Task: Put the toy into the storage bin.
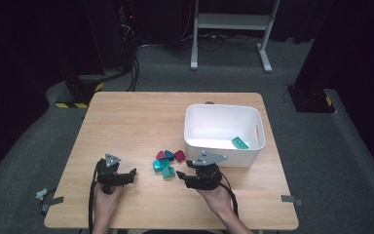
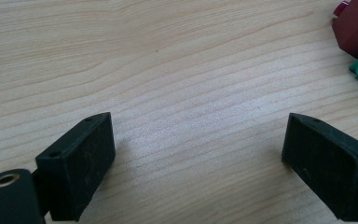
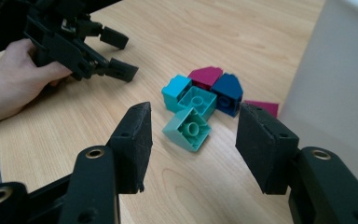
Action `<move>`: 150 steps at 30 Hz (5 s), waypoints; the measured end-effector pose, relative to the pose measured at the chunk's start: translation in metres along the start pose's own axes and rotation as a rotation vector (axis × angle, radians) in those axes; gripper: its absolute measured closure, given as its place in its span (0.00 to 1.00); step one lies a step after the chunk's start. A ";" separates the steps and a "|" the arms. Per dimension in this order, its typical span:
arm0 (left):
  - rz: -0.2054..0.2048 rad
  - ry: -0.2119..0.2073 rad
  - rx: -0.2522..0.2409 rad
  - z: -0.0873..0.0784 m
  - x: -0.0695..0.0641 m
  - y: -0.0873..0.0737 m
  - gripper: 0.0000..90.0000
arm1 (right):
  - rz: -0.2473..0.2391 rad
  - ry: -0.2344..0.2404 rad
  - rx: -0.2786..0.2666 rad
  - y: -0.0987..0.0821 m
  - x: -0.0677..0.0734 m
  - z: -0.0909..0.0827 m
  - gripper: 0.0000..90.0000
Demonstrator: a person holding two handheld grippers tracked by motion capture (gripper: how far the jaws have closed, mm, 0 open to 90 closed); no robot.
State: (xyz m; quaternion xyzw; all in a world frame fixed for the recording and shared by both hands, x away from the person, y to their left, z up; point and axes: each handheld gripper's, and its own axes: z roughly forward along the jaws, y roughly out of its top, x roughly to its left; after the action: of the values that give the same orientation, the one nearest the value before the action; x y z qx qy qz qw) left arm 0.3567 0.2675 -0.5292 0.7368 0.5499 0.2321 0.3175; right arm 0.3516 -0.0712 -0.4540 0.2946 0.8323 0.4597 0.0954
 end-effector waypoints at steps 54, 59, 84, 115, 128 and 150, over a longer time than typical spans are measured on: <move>0.000 0.000 0.000 0.000 0.000 0.000 0.10 | 0.007 -0.081 0.157 -0.014 0.007 0.105 0.40; 0.000 0.000 0.000 0.000 0.000 0.000 0.10 | -0.013 -0.096 0.163 -0.014 0.009 0.105 0.45; 0.000 0.000 0.000 0.000 0.000 0.000 0.10 | -0.035 -0.083 0.129 -0.007 0.007 0.067 0.45; 0.000 0.000 0.000 0.000 0.000 0.000 0.10 | -0.092 -0.046 0.040 0.023 0.005 -0.008 0.45; 0.000 0.000 0.000 0.000 0.000 0.000 0.10 | -0.053 -0.043 -0.001 0.042 -0.009 -0.040 0.45; 0.000 0.000 0.000 0.000 0.000 0.000 0.10 | 0.045 -0.106 -0.052 0.062 -0.047 -0.068 0.45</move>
State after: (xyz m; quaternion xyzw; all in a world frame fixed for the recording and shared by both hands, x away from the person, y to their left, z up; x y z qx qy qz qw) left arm 0.3568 0.2675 -0.5292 0.7368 0.5499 0.2321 0.3176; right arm 0.3852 -0.1216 -0.3708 0.3346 0.8070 0.4670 0.1368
